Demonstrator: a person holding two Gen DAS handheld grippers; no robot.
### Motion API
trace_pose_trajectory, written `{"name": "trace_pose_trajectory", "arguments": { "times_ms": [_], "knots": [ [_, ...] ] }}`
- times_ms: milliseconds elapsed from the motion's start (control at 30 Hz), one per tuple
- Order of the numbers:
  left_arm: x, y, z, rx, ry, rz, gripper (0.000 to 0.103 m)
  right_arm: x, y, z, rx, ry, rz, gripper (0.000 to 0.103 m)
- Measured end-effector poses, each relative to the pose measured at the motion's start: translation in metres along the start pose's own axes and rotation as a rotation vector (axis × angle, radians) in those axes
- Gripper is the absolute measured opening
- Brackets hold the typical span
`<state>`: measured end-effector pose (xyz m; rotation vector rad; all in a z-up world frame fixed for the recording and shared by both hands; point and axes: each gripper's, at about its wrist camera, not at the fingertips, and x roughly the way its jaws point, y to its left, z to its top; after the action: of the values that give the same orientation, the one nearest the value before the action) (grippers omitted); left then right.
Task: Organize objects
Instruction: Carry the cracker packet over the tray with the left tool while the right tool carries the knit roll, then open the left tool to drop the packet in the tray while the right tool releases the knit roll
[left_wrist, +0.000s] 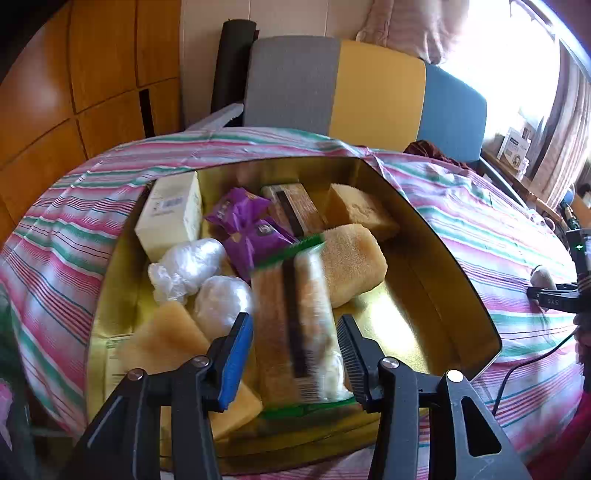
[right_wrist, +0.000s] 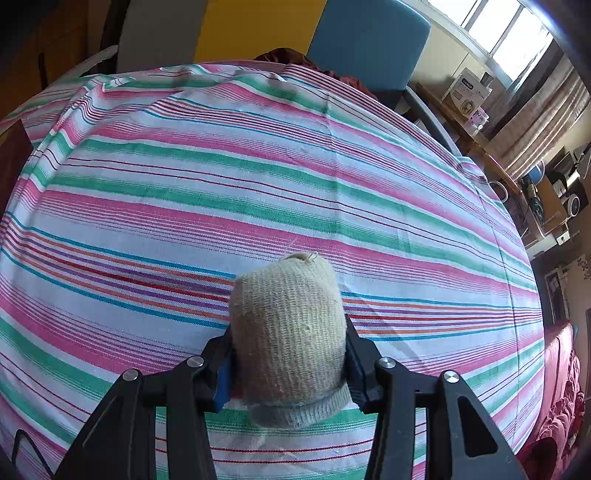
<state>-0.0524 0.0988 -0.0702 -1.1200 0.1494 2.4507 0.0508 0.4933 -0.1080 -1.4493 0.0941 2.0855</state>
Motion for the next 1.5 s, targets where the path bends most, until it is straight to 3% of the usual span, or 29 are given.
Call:
{"name": "trace_pose_trajectory", "arguments": {
  "times_ms": [267, 433, 533, 700, 833, 1067, 1400, 1500],
  "knots": [
    [-0.019, 0.014, 0.001, -0.029, -0.041, 0.03, 0.051, 0.002, 0.001, 0.0, 0.008, -0.003, 0.004, 0.049],
    [-0.037, 0.024, 0.008, -0.048, -0.102, 0.079, 0.061, -0.023, 0.008, 0.009, 0.072, -0.029, 0.125, 0.048],
    [-0.046, 0.028, 0.011, -0.048, -0.133, 0.113, 0.064, -0.062, 0.044, 0.015, 0.039, -0.09, 0.262, 0.049],
    [-0.058, 0.038, 0.014, -0.064, -0.158, 0.15, 0.067, -0.122, 0.137, 0.014, -0.153, -0.197, 0.423, 0.049],
    [-0.066, 0.045, 0.013, -0.071, -0.17, 0.187, 0.072, -0.143, 0.2, 0.006, -0.271, -0.208, 0.495, 0.049],
    [-0.07, 0.061, 0.007, -0.098, -0.163, 0.218, 0.073, -0.131, 0.255, -0.007, -0.383, -0.163, 0.474, 0.049],
    [-0.067, 0.069, 0.003, -0.123, -0.148, 0.22, 0.076, -0.11, 0.282, -0.005, -0.44, -0.116, 0.433, 0.051],
    [-0.065, 0.071, 0.003, -0.129, -0.141, 0.223, 0.077, -0.108, 0.287, -0.006, -0.449, -0.131, 0.438, 0.058]
  ]
}}
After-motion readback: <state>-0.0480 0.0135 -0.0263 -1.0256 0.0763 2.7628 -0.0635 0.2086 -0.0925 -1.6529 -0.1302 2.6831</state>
